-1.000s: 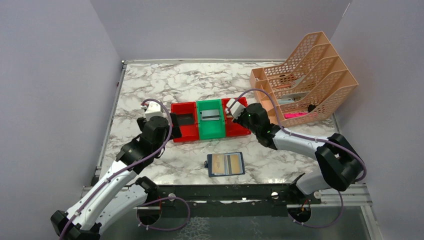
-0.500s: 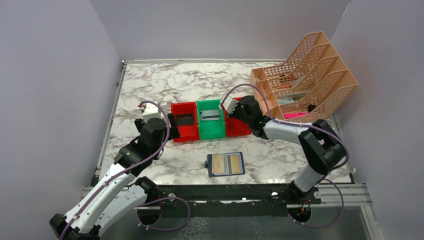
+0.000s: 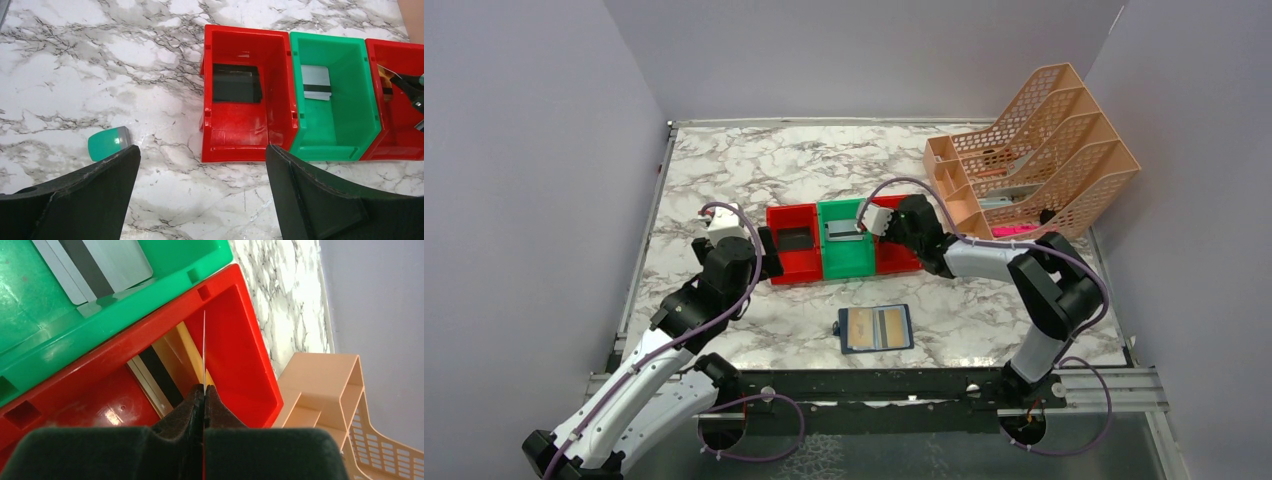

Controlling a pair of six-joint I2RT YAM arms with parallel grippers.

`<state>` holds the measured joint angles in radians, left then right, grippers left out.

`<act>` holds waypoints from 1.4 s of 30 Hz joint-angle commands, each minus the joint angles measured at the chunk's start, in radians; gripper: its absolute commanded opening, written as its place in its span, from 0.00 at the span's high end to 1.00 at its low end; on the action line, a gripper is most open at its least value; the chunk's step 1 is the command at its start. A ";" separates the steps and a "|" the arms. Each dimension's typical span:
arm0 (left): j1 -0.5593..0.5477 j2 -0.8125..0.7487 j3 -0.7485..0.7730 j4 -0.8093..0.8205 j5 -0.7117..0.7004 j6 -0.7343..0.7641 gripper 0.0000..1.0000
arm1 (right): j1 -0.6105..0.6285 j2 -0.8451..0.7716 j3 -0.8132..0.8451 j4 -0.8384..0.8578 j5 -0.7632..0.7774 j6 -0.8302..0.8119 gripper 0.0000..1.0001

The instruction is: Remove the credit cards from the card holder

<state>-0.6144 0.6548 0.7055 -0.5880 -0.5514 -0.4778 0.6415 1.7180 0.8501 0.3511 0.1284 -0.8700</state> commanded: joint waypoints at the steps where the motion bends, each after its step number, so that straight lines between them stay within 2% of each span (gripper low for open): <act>1: 0.005 -0.007 -0.006 -0.007 -0.021 0.000 0.01 | -0.002 0.039 0.035 0.018 0.010 -0.045 0.96; 6: 0.005 -0.009 -0.006 -0.006 -0.021 0.000 0.01 | -0.002 0.053 0.034 0.041 0.022 -0.055 0.92; 12: 0.005 -0.005 -0.006 -0.007 -0.010 0.005 0.01 | -0.002 0.053 0.030 0.033 -0.002 -0.057 0.80; 20: 0.005 0.003 -0.004 -0.006 -0.007 0.008 0.01 | -0.002 0.055 0.034 -0.010 -0.021 -0.043 0.73; 25: 0.005 0.003 -0.004 -0.006 -0.005 0.008 0.01 | -0.002 0.036 0.034 -0.045 -0.061 -0.022 0.62; 42: 0.005 0.014 -0.004 -0.006 0.004 0.010 0.01 | -0.002 0.020 0.028 -0.025 -0.045 0.010 0.60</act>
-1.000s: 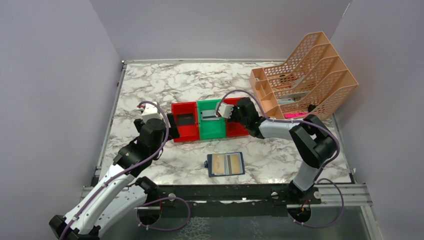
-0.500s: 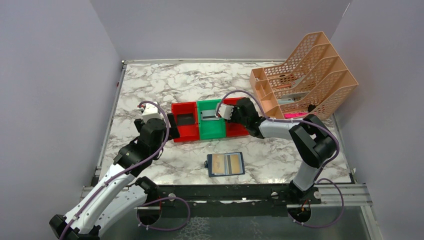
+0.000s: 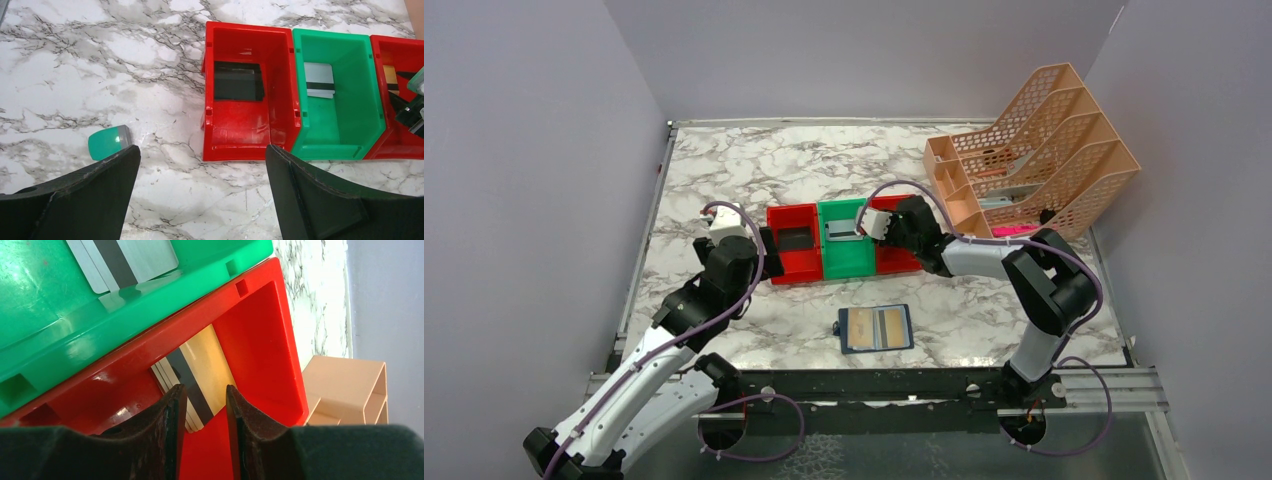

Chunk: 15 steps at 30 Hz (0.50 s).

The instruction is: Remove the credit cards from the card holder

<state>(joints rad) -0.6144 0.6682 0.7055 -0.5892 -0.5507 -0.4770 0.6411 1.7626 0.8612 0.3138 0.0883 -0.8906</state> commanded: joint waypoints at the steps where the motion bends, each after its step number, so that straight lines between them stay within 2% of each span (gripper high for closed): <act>1: 0.005 0.000 -0.005 -0.005 0.004 0.010 0.01 | -0.002 -0.037 0.020 0.012 -0.008 0.048 0.60; 6: 0.005 0.005 -0.005 -0.005 0.005 0.011 0.01 | -0.002 -0.189 0.030 -0.012 -0.023 0.230 0.58; 9: 0.005 0.010 -0.003 -0.006 0.006 0.013 0.01 | -0.002 -0.302 -0.009 0.044 0.030 0.480 0.51; 10: 0.005 0.011 -0.002 -0.005 0.007 0.013 0.01 | -0.001 -0.335 -0.024 0.045 0.070 0.591 0.46; 11: 0.005 0.015 -0.001 -0.006 0.008 0.012 0.01 | -0.001 -0.365 -0.021 -0.001 0.123 0.732 0.37; 12: 0.005 0.016 -0.001 -0.006 0.010 0.014 0.01 | -0.001 -0.388 -0.007 -0.085 0.173 0.888 0.33; 13: 0.005 0.018 -0.001 -0.006 0.011 0.014 0.01 | -0.001 -0.405 0.011 -0.175 0.205 1.023 0.30; 15: 0.005 0.021 -0.001 -0.005 0.018 0.014 0.01 | -0.001 -0.425 0.043 -0.340 0.158 1.162 0.30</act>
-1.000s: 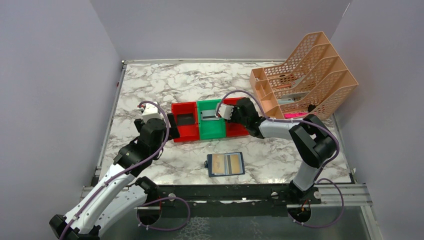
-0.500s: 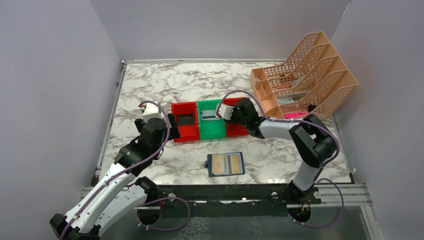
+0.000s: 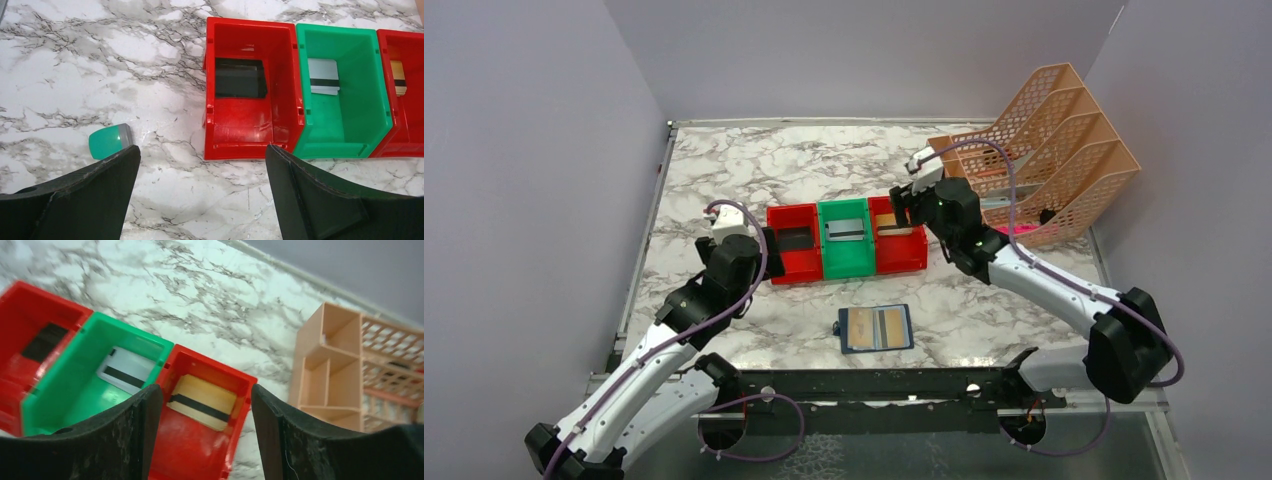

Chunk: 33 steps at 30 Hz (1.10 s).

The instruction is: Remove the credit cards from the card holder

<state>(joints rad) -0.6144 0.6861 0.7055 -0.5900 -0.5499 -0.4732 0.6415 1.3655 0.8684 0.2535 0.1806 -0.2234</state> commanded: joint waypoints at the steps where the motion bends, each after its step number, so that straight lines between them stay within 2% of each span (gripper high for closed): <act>1: 0.005 0.004 -0.001 -0.003 0.019 0.011 0.01 | -0.002 -0.036 0.041 -0.340 0.022 0.527 0.29; 4: 0.005 0.011 0.001 -0.003 0.026 0.010 0.01 | -0.002 -0.070 0.035 -0.453 -0.113 0.608 0.28; 8: 0.005 0.015 0.002 -0.002 0.031 0.013 0.01 | 0.036 -0.118 -0.049 -0.454 -0.245 0.791 0.27; 10: 0.005 0.014 0.002 -0.003 0.031 0.014 0.01 | 0.130 -0.125 -0.077 -0.466 -0.163 0.873 0.28; 14: 0.005 0.008 -0.001 -0.003 0.031 0.013 0.01 | 0.354 -0.055 -0.028 -0.624 0.134 1.044 0.29; 18: 0.005 0.005 -0.001 -0.003 0.031 0.011 0.01 | 0.478 0.025 0.007 -0.688 0.250 1.156 0.32; 25: 0.005 0.008 0.000 -0.003 0.033 0.010 0.01 | 0.586 0.167 0.088 -0.745 0.286 1.236 0.32; 33: 0.005 0.004 0.000 -0.003 0.033 0.010 0.01 | 0.634 0.301 0.178 -0.772 0.281 1.232 0.32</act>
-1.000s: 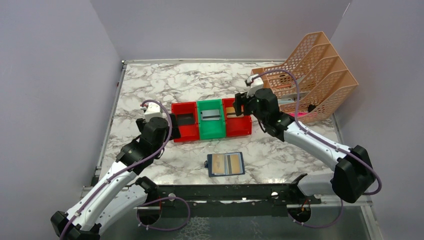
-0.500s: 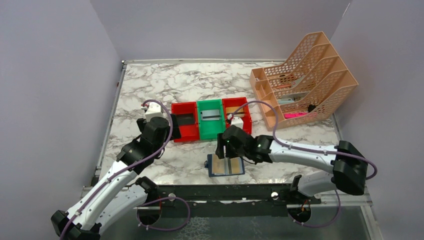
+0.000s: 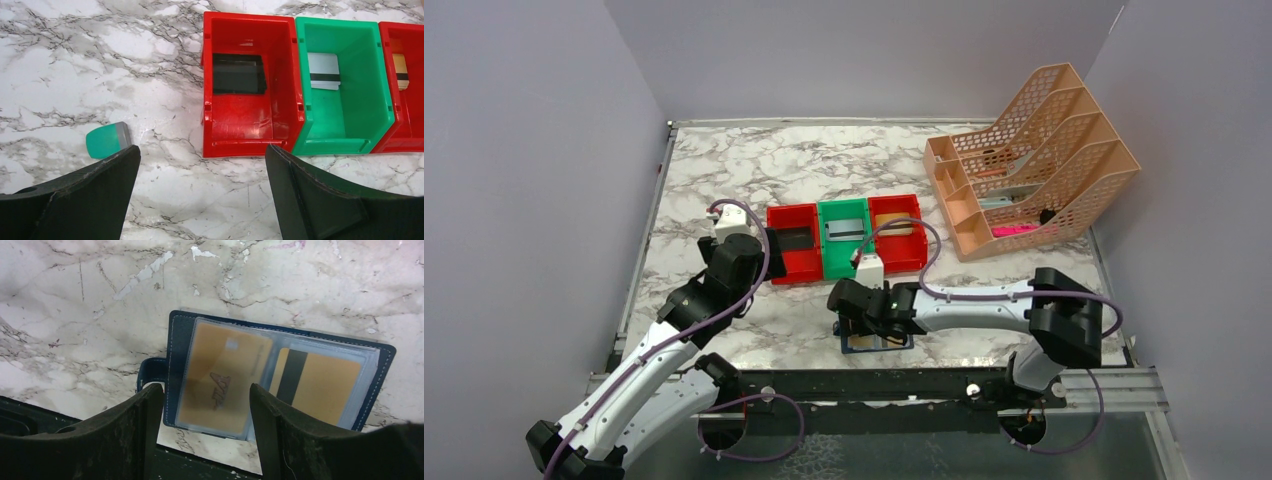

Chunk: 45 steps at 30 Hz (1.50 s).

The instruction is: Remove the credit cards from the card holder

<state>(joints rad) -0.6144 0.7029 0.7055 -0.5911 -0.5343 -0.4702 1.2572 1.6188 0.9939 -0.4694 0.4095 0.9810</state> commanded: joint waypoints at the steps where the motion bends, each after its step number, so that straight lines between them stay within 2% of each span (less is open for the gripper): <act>1: 0.005 -0.012 0.000 -0.002 0.017 0.007 0.01 | 0.020 0.062 0.066 -0.059 0.053 0.027 0.31; 7: 0.005 -0.015 -0.001 -0.002 0.015 0.007 0.01 | 0.025 0.132 0.122 -0.136 0.075 0.046 0.32; 20: 0.005 -0.011 -0.001 -0.002 0.020 0.008 0.01 | 0.030 0.156 0.132 -0.138 0.076 0.053 0.40; 24: 0.005 -0.011 -0.001 -0.002 0.020 0.008 0.01 | 0.029 0.128 0.110 -0.110 0.074 0.058 0.40; 31: 0.004 -0.012 -0.003 -0.002 0.025 0.005 0.01 | 0.029 0.035 0.013 0.043 0.015 0.032 0.50; 40: 0.005 -0.014 -0.002 -0.002 0.028 0.005 0.01 | 0.029 -0.051 -0.042 0.063 0.032 0.041 0.55; 45: 0.005 -0.014 -0.003 -0.002 0.029 0.005 0.01 | 0.027 -0.101 -0.081 0.065 0.061 0.048 0.53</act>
<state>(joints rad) -0.6144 0.7006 0.7055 -0.5915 -0.5228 -0.4702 1.2766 1.5600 0.9363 -0.4263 0.4282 1.0134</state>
